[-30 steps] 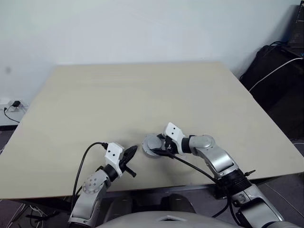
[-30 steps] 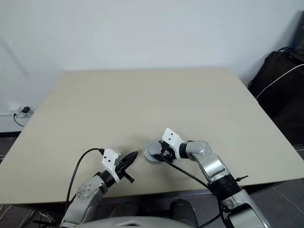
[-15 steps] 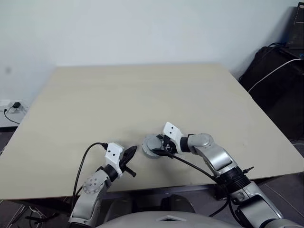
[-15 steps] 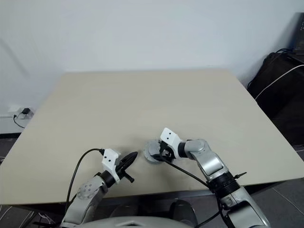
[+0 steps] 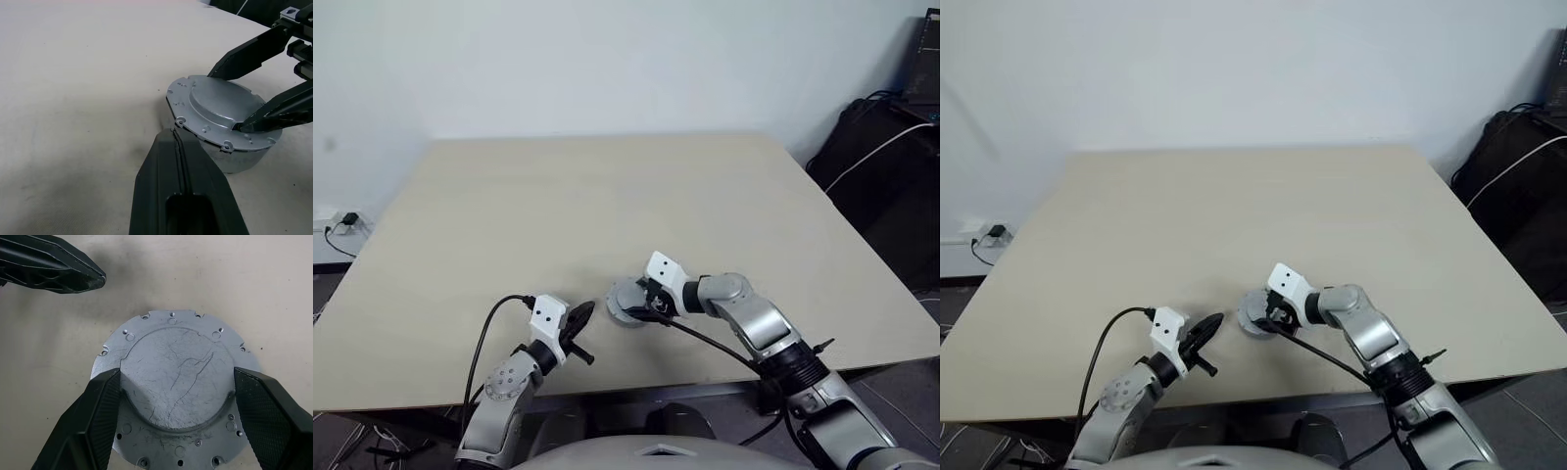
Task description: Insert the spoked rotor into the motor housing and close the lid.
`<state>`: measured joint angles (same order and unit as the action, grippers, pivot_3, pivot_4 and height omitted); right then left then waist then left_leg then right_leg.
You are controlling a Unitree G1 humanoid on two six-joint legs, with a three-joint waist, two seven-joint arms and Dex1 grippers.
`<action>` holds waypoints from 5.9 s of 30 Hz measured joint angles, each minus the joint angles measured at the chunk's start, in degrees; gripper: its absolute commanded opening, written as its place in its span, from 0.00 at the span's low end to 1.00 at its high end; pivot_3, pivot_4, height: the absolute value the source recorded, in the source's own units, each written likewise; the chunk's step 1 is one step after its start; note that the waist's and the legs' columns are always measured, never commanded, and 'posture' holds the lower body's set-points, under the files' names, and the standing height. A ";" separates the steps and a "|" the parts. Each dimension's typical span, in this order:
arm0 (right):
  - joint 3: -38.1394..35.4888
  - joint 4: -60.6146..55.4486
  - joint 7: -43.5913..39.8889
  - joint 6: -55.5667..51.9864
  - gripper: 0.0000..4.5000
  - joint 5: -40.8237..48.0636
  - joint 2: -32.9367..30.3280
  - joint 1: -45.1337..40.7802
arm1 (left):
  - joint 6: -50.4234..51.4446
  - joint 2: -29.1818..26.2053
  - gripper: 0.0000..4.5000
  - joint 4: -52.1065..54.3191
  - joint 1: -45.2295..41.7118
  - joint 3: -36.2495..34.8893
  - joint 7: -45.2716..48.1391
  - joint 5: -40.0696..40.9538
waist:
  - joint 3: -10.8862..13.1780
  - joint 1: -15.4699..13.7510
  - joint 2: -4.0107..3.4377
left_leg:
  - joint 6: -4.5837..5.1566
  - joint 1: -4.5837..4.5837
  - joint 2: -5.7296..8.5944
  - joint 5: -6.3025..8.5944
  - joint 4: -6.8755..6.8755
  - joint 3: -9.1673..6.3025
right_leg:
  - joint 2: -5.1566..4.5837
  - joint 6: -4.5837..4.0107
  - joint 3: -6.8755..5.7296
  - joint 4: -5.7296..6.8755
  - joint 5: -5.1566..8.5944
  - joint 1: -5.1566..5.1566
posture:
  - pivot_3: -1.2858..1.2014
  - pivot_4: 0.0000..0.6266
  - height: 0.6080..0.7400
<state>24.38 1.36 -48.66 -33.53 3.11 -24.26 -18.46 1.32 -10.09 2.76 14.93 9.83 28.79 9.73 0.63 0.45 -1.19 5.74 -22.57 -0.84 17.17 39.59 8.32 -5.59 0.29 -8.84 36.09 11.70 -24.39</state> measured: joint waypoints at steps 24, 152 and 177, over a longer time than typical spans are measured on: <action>1.88 -0.99 1.78 -2.79 0.71 -0.48 -0.69 -0.82 | -1.99 0.15 0.00 -3.23 -0.53 -0.19 0.46 -0.02 | -0.16 -0.23 -0.01 | 0.18 0.04 0.00 0.11 0.00 0.00 | -0.05 0.09 0.00 -0.03 -0.07 0.05 | 0.52 0.00 1.00; -49.16 -2.80 29.30 -50.73 0.27 42.93 25.27 13.42 | 18.45 3.08 0.00 -4.22 -17.00 4.56 2.37 -1.05 | 0.17 -0.19 -0.52 | 0.34 -0.05 0.14 0.21 -0.41 -0.08 | -0.08 0.03 0.05 -0.19 0.03 -0.10 | 0.52 0.00 1.00; -56.97 -3.99 38.01 -46.92 0.27 63.17 28.56 15.15 | 46.91 14.61 1.00 13.09 6.94 -23.63 -13.31 62.71 | 1.75 0.34 -0.24 | 0.35 -0.36 0.31 0.23 -0.47 -0.15 | -0.09 0.34 0.19 -0.33 0.21 -0.28 | 0.52 0.00 1.00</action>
<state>-32.59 -2.63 -10.65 -80.45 66.28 4.29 -3.32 48.24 4.51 15.85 21.88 -13.80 15.48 72.44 2.39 0.79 -1.43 6.08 -22.93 -0.53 17.39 39.12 8.17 -5.68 0.63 -8.65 35.76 11.91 -24.67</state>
